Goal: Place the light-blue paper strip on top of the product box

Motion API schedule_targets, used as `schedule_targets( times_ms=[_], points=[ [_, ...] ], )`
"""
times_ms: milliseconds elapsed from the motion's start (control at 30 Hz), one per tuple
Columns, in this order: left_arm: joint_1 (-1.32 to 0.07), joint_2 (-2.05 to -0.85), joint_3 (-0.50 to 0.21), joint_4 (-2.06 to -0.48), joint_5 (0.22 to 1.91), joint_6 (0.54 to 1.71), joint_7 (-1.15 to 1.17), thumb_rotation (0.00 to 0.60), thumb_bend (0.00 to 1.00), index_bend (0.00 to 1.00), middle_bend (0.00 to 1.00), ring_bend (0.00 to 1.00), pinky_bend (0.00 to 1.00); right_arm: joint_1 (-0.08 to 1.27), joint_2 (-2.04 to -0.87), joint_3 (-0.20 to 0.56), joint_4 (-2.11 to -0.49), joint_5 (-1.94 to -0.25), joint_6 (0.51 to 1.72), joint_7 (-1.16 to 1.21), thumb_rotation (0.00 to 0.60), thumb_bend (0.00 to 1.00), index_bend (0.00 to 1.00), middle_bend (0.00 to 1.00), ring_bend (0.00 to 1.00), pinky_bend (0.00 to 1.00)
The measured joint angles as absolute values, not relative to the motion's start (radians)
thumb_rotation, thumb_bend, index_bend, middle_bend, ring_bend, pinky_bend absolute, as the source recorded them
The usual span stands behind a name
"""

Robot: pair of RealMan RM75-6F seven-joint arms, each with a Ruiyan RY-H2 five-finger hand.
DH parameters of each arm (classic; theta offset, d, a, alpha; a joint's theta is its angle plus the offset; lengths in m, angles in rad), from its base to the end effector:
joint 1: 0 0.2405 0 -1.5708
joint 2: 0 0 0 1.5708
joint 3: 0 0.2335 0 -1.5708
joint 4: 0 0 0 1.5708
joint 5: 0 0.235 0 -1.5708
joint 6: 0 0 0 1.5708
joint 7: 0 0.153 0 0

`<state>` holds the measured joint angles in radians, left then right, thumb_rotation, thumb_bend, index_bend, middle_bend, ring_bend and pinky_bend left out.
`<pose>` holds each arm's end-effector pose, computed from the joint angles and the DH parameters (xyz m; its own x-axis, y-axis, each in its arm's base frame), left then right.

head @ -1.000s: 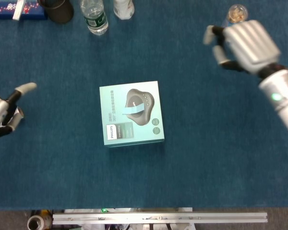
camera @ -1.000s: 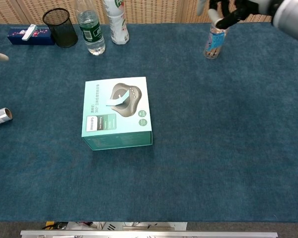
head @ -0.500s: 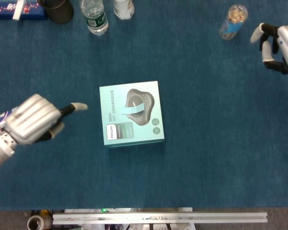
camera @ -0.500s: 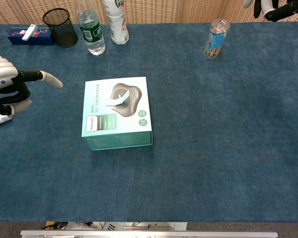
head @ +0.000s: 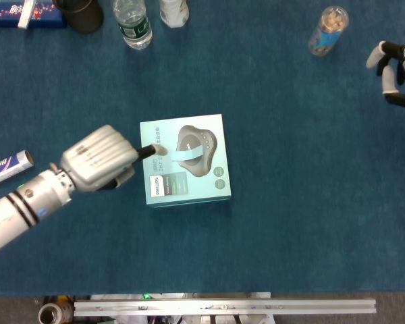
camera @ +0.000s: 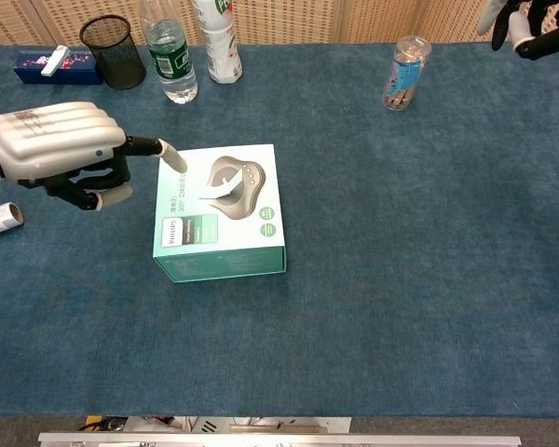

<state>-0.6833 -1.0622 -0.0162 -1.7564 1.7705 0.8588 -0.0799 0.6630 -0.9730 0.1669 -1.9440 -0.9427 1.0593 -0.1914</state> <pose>-0.1480 0.2737 0.0309 0.6325 0.3128 0.7086 0.6450 -0.7192 -0.2582 -0.1589 -0.3260 0.1057 0.3110 -0.2254 0.9233 -0.9478 -0.1454 0.2837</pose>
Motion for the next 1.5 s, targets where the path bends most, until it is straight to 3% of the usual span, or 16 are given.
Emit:
schedule_targets(
  times_ms=[533, 1500],
  points=[
    [-0.756, -1.141, -0.038, -1.787, 1.569, 0.717, 0.113, 0.600, 0.82, 0.21, 1.00, 1.00, 1.00, 0.612, -0.973, 0.173, -1.912, -0.982, 1.050, -0.139, 0.600, 0.64, 0.45, 0.50, 0.62, 0.88],
    [-0.779, -1.152, 0.001, -1.803, 1.468, 0.718, 0.200, 0.600, 0.82, 0.21, 1.00, 1.00, 1.00, 0.580, -0.973, 0.194, -1.901, -0.990, 1.038, -0.125, 0.600, 0.64, 0.45, 0.50, 0.62, 0.88]
  ],
)
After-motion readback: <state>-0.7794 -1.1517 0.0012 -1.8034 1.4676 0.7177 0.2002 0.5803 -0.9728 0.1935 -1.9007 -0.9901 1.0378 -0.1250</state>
